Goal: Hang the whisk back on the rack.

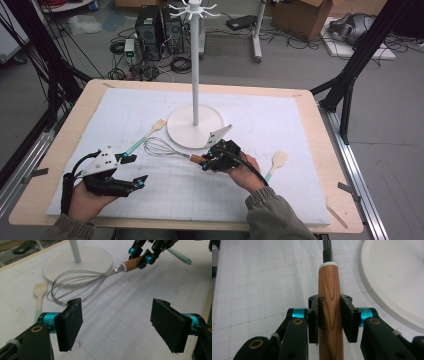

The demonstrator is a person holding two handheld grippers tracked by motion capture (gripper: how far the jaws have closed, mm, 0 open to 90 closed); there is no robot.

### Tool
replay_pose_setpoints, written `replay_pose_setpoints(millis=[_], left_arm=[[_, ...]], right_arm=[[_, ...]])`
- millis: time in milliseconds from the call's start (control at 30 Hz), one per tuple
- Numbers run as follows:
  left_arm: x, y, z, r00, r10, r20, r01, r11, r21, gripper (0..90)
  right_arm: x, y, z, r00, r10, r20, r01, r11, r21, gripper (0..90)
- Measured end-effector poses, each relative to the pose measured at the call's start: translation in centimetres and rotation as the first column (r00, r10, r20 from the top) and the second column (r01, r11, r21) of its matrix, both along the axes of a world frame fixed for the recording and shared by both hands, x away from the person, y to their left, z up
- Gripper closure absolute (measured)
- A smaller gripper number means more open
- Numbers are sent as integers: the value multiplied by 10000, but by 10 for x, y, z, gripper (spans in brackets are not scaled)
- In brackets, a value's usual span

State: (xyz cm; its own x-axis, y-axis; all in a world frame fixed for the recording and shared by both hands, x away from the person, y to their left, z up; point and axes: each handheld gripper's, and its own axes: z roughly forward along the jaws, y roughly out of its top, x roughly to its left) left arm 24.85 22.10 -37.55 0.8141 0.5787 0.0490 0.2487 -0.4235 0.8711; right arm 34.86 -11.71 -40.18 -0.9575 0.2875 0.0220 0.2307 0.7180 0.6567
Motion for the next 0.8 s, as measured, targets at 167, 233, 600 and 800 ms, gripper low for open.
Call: replay_pose_setpoints(millis=[167, 233, 600, 800], left_arm=[[5, -12, 8, 9975, -705, 1, 704, 9971, 284, 268], [7, -17, 10, 9953, -973, 19, 971, 9945, 391, 270], [17, -40, 15, 9776, -2095, -194, 2104, 9719, 1051, 295], [20, -50, 16, 9657, -2588, -216, 2592, 9550, 1443, 301]], right_arm=[[-8, 3, 4, 9995, 321, 22, -321, 9995, 20, 703], [-12, 4, 5, 9990, 442, 50, -442, 9990, -4, 703], [-30, 12, 10, 9937, 1116, 96, -1115, 9937, -90, 703], [-36, 17, 8, 9903, 1392, -10, -1392, 9903, -51, 704]])
